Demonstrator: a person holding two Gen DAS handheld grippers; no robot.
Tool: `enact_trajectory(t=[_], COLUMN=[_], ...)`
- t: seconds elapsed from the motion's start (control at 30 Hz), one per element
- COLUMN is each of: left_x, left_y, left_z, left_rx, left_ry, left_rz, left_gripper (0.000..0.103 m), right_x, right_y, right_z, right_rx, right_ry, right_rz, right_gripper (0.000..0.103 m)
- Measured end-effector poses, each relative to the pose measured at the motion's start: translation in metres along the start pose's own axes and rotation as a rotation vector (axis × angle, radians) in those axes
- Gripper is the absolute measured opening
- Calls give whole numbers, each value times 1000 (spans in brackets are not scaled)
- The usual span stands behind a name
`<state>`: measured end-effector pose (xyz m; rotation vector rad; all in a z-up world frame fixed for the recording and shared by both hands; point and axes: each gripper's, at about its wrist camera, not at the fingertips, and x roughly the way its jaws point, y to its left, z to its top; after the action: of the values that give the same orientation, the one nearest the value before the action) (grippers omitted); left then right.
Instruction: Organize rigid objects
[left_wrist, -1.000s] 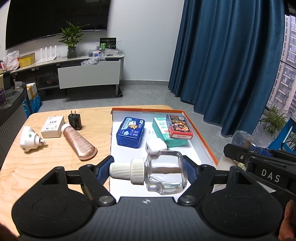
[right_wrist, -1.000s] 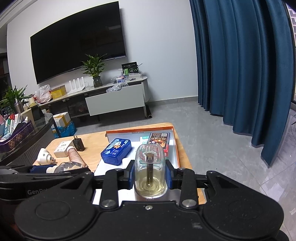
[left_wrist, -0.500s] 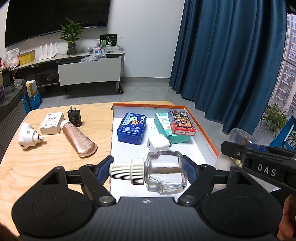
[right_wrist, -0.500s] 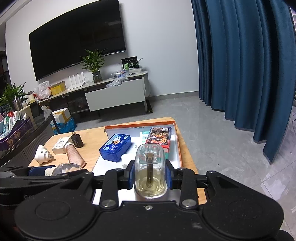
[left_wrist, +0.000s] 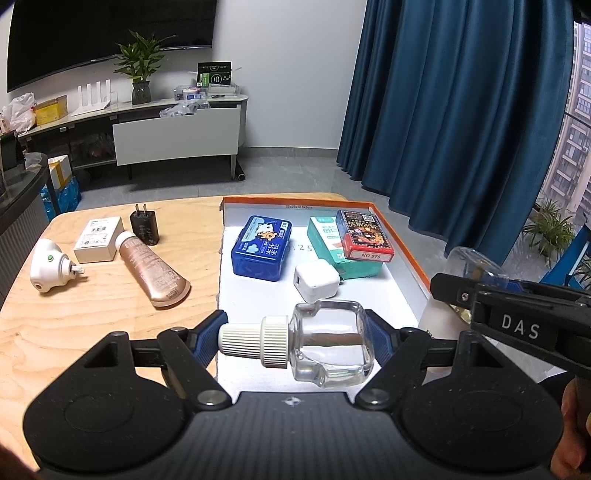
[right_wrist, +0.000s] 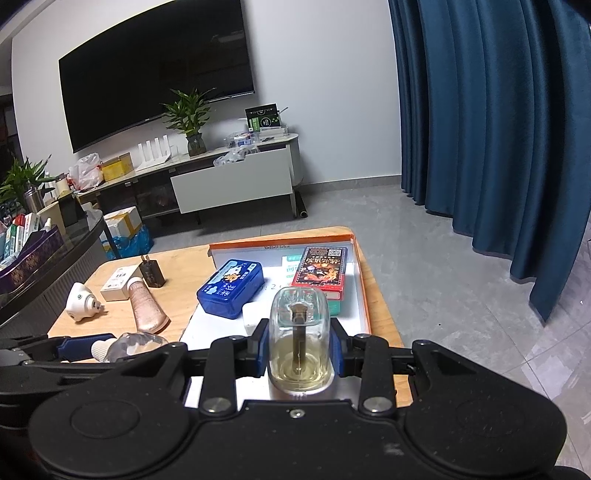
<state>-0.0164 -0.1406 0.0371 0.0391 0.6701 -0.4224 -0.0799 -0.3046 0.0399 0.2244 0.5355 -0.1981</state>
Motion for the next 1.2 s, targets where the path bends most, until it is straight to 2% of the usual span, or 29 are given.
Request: enact_trajectory(t=[1.2], left_x=[8], left_y=[-5], left_z=[4], left_rx=[19], left_ry=[-3], left_rz=[-2], left_gripper=[79], right_x=[16], right_y=[2], right_z=[9], right_rx=[-27], right_ry=[25], right_rz=[-22], right_gripper=[39])
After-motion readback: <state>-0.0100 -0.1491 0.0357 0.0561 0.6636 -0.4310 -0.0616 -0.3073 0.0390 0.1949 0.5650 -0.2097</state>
